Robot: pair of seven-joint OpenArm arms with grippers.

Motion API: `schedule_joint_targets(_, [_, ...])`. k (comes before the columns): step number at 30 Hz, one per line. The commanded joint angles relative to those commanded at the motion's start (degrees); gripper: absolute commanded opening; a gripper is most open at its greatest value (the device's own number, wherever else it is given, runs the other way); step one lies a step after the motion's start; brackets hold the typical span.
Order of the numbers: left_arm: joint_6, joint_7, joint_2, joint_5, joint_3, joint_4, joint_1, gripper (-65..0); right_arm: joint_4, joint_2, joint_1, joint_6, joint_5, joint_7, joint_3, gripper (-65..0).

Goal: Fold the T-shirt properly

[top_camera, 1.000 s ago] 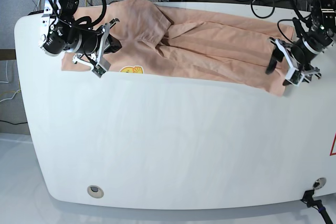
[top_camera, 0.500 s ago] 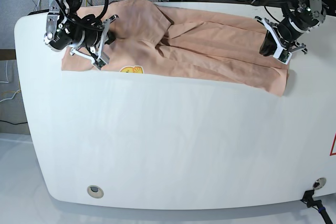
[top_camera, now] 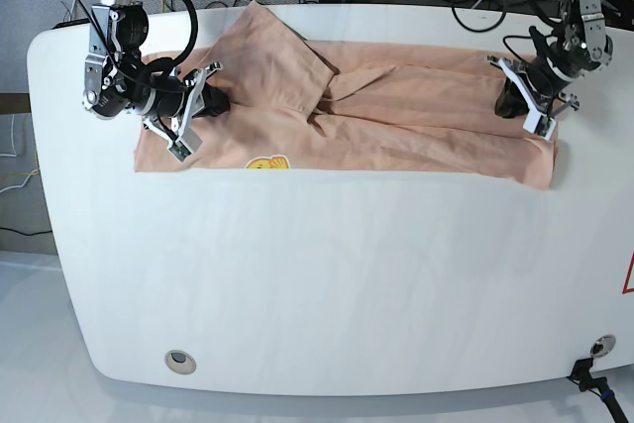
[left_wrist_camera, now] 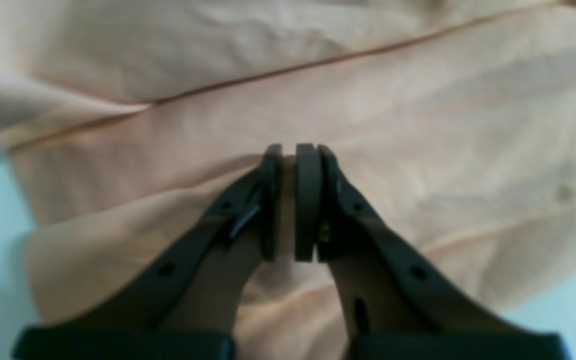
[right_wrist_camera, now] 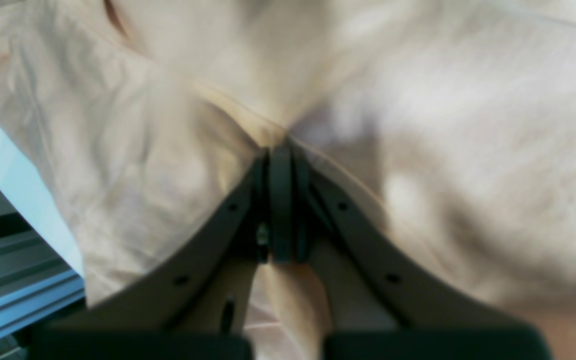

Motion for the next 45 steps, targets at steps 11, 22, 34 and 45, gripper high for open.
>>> schedule_joint_targets(11, [0.00, 0.00, 0.00, 0.09, 0.09, -4.22, -6.59, -61.9, -9.67, 0.00, 5.89, 0.00, -2.90, 4.92, -3.08, -65.0])
schedule_joint_targets(22, [0.00, 0.09, -2.99, -0.26, -2.73, 5.45, -7.91, -61.6, -9.67, -0.35, 5.98, 0.00, -2.73, 4.92, -3.08, -65.0])
schedule_joint_targets(34, [0.00, 5.89, -2.73, -0.44, -11.08, -0.62, -15.30, -25.7, -9.67, -0.79, 5.98, 0.00, -2.73, 4.92, -3.16, -65.0])
schedule_joint_targets(45, [0.00, 5.54, -2.73, -0.44, -8.53, -18.73, -24.26, -25.7, -9.85, -1.85, 5.98, 0.00, -3.16, 4.92, -3.16, -65.0])
